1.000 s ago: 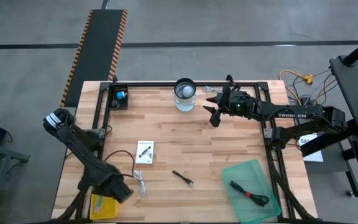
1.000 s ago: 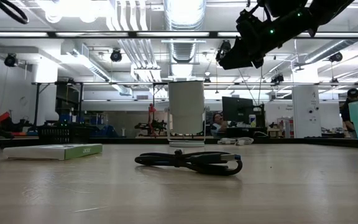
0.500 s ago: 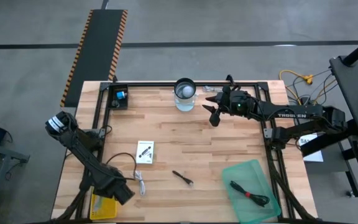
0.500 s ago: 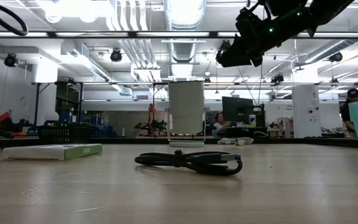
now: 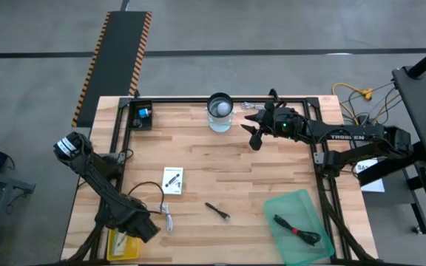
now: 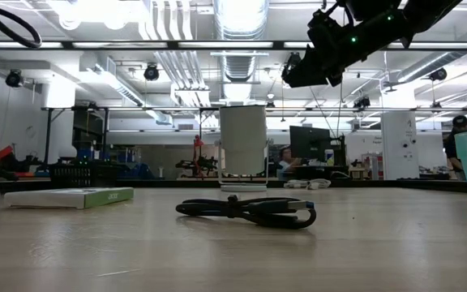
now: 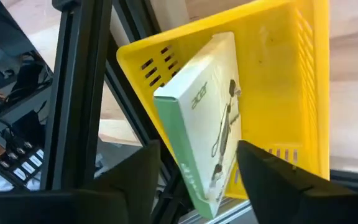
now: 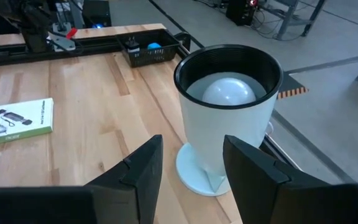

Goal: Pick and place items into bin
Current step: Put the white card reader box into the yellow bin

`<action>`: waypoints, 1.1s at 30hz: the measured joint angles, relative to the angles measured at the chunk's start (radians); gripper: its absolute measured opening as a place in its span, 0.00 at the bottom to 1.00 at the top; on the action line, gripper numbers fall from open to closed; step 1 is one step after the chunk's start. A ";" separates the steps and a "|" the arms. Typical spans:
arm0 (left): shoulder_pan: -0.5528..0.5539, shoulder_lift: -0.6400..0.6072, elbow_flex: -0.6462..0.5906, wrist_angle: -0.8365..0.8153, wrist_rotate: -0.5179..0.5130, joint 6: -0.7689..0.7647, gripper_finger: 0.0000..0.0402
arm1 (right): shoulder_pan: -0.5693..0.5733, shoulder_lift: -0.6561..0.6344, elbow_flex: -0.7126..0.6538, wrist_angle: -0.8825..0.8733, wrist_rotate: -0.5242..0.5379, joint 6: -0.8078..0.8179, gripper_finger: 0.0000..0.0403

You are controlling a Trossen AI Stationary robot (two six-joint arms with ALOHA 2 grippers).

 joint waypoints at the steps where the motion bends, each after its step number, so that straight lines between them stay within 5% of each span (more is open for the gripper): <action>1: 0.000 -0.004 0.000 0.000 0.003 0.017 0.52 | 0.000 0.000 0.000 0.000 0.000 0.000 0.39; 13: 0.008 -0.131 0.002 -0.091 -0.035 0.104 0.59 | 0.000 0.000 0.000 -0.002 0.000 0.000 0.38; 26: 0.105 -0.244 -0.016 -0.088 -0.971 0.298 0.59 | 0.000 0.000 -0.003 -0.011 0.000 0.000 0.37; 33: 0.302 -0.174 -0.021 0.023 -1.004 0.337 0.59 | 0.000 0.000 -0.003 -0.011 0.000 -0.001 0.37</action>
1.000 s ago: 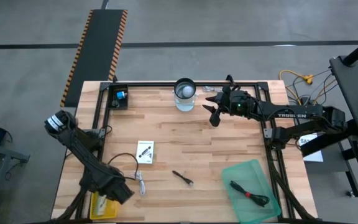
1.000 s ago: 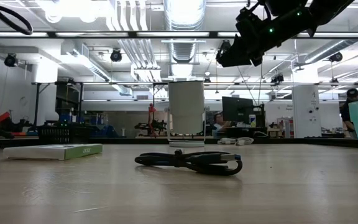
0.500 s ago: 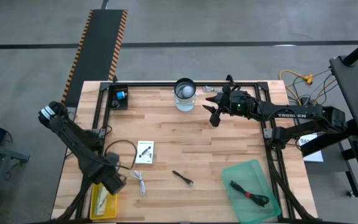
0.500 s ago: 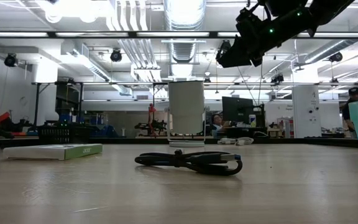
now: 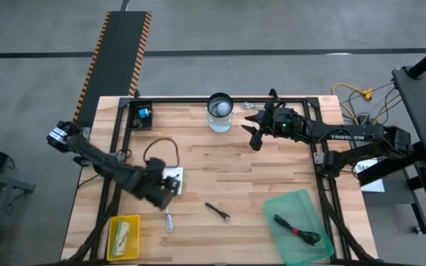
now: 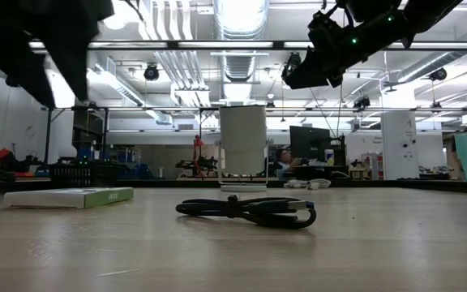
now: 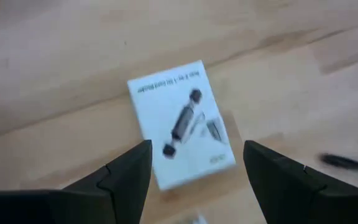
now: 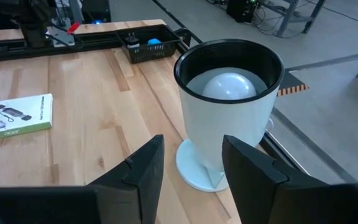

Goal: Pick and place items into bin
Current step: Put the white card reader box into the yellow bin

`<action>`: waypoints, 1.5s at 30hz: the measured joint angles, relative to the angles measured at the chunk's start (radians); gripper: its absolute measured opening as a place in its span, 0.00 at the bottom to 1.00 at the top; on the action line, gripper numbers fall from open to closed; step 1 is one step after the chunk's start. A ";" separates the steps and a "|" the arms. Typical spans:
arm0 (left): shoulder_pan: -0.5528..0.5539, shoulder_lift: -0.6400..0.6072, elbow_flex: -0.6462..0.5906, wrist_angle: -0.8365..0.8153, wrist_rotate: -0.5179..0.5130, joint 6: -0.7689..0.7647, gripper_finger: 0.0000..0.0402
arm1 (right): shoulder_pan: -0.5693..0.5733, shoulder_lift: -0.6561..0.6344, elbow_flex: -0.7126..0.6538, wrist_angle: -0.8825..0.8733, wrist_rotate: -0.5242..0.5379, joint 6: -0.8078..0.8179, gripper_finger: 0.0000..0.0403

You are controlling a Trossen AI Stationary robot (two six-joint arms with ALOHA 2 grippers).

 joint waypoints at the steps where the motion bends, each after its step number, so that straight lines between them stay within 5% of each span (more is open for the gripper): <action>1: 0.025 0.016 0.000 0.009 0.015 0.031 0.59 | 0.000 0.000 0.000 0.000 0.000 0.000 0.38; 12: 0.166 0.157 0.008 0.307 0.181 0.152 0.59 | 0.000 0.000 -0.007 -0.007 0.000 -0.007 0.36; 27: 0.205 0.339 0.004 0.341 0.255 0.076 0.59 | 0.000 0.000 -0.059 -0.006 0.000 -0.034 0.34; 45: 0.264 0.325 0.018 0.380 0.252 0.130 0.59 | 0.000 0.000 -0.066 -0.002 0.000 -0.037 0.33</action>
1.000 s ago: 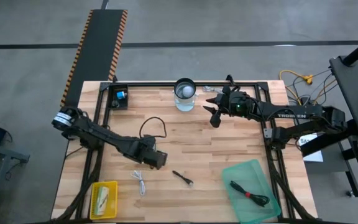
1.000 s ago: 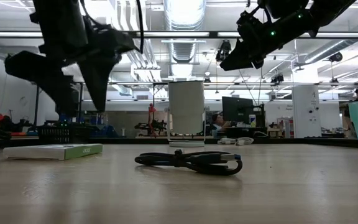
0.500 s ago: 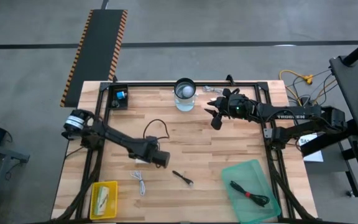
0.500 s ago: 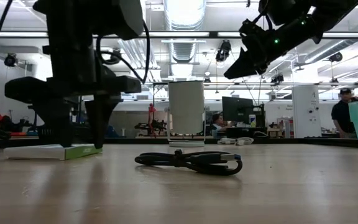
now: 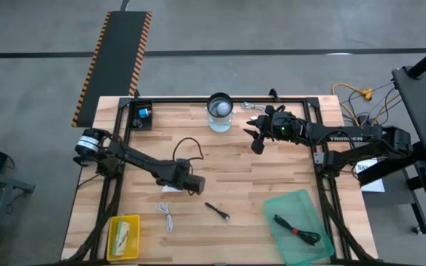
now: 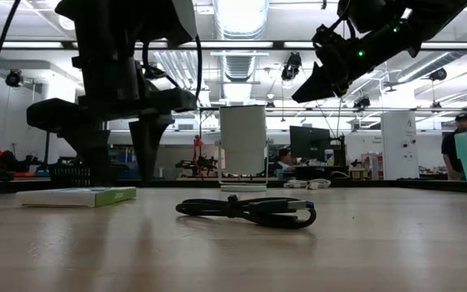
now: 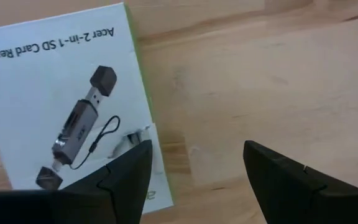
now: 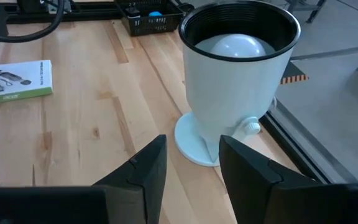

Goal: Pick and place items into bin
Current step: Put the white card reader box into the yellow bin

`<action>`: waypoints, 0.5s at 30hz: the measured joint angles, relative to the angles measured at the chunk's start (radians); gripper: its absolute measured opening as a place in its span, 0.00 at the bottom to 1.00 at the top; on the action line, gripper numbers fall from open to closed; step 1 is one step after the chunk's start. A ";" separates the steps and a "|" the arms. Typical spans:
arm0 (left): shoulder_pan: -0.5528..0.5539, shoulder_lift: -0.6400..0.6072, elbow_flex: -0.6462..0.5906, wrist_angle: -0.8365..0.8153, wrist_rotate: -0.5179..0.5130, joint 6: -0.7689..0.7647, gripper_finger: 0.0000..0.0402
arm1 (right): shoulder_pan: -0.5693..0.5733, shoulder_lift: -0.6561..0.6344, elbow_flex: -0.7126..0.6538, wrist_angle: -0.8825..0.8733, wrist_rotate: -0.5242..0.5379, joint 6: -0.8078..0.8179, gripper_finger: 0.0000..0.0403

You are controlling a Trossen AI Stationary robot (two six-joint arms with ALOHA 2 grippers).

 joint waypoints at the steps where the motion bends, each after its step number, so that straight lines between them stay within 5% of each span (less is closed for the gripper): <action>1: 0.000 0.000 -0.004 0.003 0.000 0.000 0.59 | 0.000 0.000 0.000 0.000 0.000 0.000 0.33; 15: 0.013 0.001 -0.071 0.131 -0.001 0.047 0.59 | 0.000 0.000 0.000 0.002 0.000 0.000 0.33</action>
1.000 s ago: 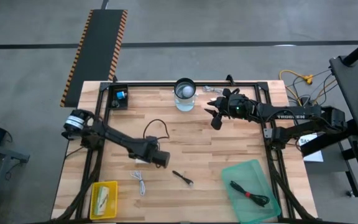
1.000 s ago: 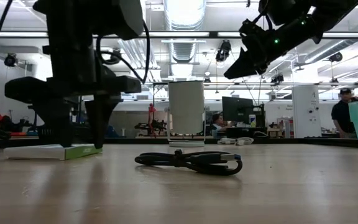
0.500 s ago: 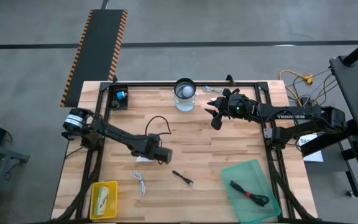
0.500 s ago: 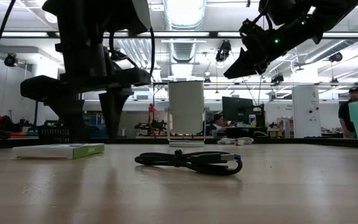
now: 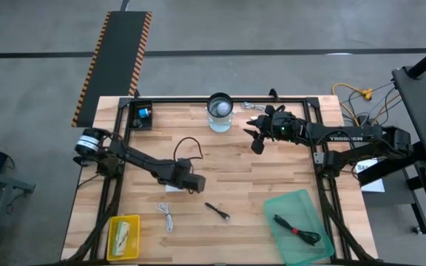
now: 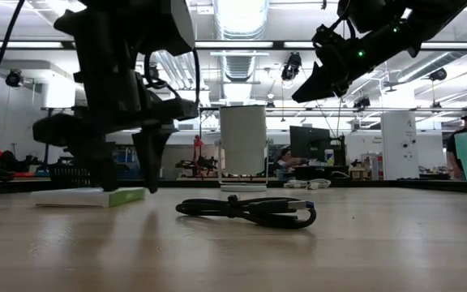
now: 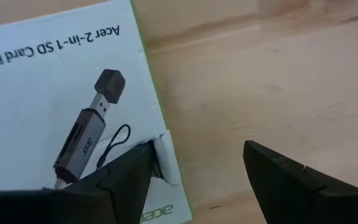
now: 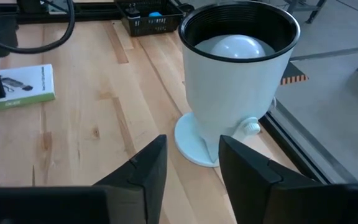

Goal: Pick and place items into bin
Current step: Put the white card reader box into the yellow bin

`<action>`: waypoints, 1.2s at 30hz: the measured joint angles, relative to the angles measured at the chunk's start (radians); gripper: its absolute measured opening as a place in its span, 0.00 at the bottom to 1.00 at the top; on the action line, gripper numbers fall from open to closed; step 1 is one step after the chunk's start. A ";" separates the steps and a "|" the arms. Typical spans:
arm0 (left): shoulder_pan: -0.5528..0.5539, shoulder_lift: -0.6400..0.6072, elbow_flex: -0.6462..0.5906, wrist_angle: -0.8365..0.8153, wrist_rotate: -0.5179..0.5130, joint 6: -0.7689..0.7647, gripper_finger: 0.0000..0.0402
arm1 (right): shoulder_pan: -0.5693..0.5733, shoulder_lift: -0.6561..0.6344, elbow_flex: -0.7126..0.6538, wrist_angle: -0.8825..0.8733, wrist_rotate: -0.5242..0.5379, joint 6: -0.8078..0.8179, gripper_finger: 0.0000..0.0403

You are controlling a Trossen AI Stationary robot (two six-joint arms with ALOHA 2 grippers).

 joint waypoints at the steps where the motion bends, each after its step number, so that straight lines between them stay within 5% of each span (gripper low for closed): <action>1: 0.000 -0.001 -0.008 0.013 0.006 0.001 0.59 | 0.000 0.000 0.000 0.000 0.000 0.000 0.32; 9: 0.007 -0.003 -0.033 0.007 0.030 0.019 0.53 | 0.000 0.000 0.000 0.000 0.000 -0.018 0.32; 20: 0.018 -0.001 -0.112 -0.004 0.143 0.080 0.04 | 0.000 0.000 0.000 -0.001 0.000 -0.018 0.30; 27: 0.023 -0.034 -0.121 -0.012 0.232 0.115 0.01 | 0.000 0.000 0.000 -0.001 0.000 -0.029 0.30; 36: -0.003 -0.256 -0.054 -0.020 0.293 0.131 0.00 | 0.000 0.000 0.000 -0.007 0.000 -0.034 0.29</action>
